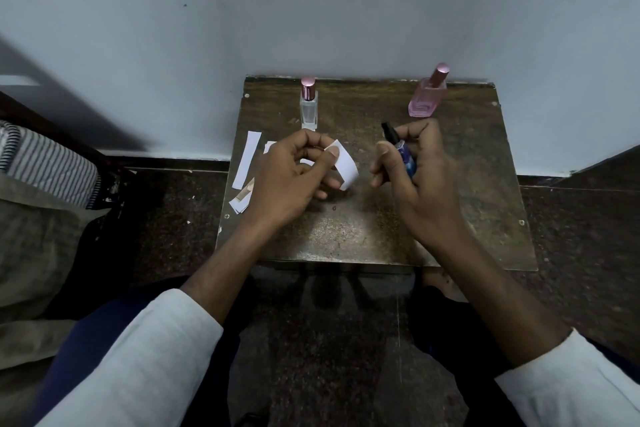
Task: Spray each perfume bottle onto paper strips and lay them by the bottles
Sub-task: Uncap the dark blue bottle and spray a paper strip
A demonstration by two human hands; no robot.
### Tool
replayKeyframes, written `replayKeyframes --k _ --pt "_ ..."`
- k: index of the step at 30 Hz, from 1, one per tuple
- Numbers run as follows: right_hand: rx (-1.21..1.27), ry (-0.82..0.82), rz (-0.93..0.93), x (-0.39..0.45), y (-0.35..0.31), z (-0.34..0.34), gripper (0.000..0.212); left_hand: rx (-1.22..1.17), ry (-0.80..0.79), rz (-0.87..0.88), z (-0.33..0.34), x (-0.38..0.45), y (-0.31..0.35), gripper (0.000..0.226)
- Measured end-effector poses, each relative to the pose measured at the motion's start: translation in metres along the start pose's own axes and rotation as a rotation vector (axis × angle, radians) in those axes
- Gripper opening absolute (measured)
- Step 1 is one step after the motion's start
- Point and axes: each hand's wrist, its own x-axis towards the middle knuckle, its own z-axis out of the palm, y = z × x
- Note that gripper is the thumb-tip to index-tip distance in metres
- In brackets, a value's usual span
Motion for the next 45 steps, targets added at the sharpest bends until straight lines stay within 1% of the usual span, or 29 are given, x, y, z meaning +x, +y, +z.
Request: replayKeyframes --k 3,5,9,12,17,22,26,35,45 --pt "-0.021 0.055 0.009 0.002 0.001 0.001 0.012 -0.069 -0.059 -0.002 -0.001 0.0 0.001 0.012" --pt "-0.043 0.088 0.023 0.004 0.003 0.001 0.01 -0.117 -0.124 -0.006 -0.001 -0.001 0.001 0.007" --pt "-0.079 0.133 0.059 0.008 0.009 0.003 0.017 -0.167 -0.217 -0.031 0.0 -0.002 0.001 0.005" --pt "-0.095 0.15 0.058 0.01 0.01 0.002 0.02 -0.143 -0.255 -0.047 0.0 -0.002 0.0 0.006" --pt "-0.198 0.165 -0.012 0.021 0.01 0.002 0.017 -0.088 -0.243 -0.115 0.001 -0.001 -0.004 0.014" --pt "-0.349 0.062 -0.162 0.04 0.016 0.003 0.019 -0.008 -0.245 -0.106 0.007 0.0 -0.006 0.015" --pt "-0.407 0.079 -0.147 0.054 0.023 0.006 0.017 0.04 -0.243 -0.086 0.01 0.0 -0.008 0.015" --pt "-0.518 0.015 -0.155 0.073 0.032 0.012 0.018 0.043 -0.22 -0.095 0.008 0.0 -0.01 0.01" --pt "-0.524 -0.011 -0.154 0.075 0.037 0.011 0.02 0.055 -0.222 -0.097 0.006 0.0 -0.009 0.012"
